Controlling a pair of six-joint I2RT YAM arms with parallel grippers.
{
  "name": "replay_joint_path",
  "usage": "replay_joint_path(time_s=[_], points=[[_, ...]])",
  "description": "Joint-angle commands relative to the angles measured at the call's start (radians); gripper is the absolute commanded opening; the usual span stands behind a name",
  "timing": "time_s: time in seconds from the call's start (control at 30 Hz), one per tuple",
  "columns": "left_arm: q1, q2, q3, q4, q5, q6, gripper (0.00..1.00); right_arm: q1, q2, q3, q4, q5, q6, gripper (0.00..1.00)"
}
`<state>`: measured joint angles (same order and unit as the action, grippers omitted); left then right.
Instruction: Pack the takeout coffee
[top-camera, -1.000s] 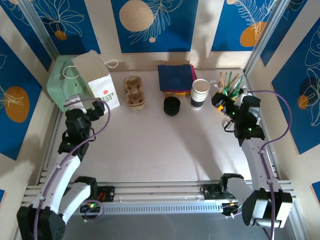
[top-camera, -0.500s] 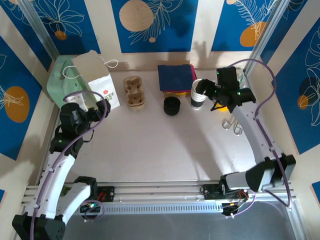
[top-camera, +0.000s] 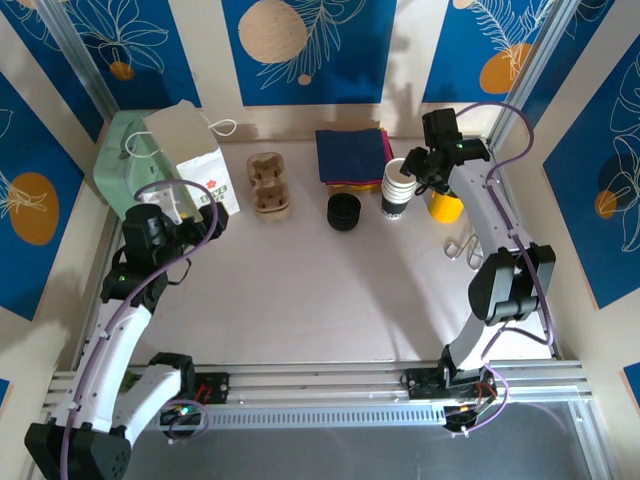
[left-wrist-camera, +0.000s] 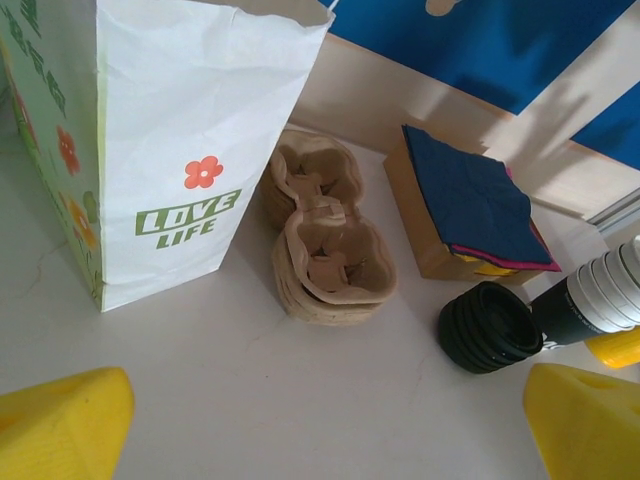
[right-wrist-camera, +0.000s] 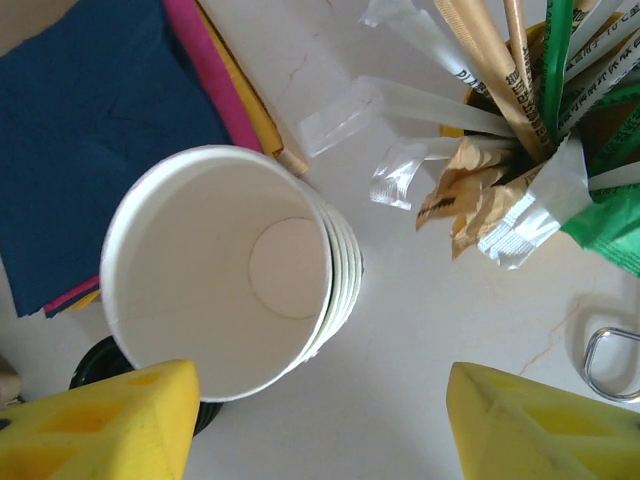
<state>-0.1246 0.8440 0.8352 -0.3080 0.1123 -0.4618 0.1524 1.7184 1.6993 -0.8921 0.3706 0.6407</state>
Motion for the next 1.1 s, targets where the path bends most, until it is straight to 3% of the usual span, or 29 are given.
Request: replay_joint_path(time_s=[0.0, 0.2, 0.8, 1.07], points=[[0.0, 0.0, 0.042, -0.001, 0.022, 0.031, 0.99, 0.0, 0.026, 0.044, -0.035, 0.005, 0.011, 0.65], [0.001, -0.002, 0.045, 0.001, 0.014, 0.037, 0.99, 0.004, 0.076, 0.087, -0.043, -0.001, -0.001, 0.52], [0.001, -0.012, 0.042, -0.014, -0.017, 0.048, 0.99, 0.001, 0.133, 0.108, -0.055, 0.019, 0.002, 0.43], [0.0, -0.022, 0.039, -0.019, -0.025, 0.051, 0.99, -0.003, 0.142, 0.097, -0.05, 0.005, 0.009, 0.34]])
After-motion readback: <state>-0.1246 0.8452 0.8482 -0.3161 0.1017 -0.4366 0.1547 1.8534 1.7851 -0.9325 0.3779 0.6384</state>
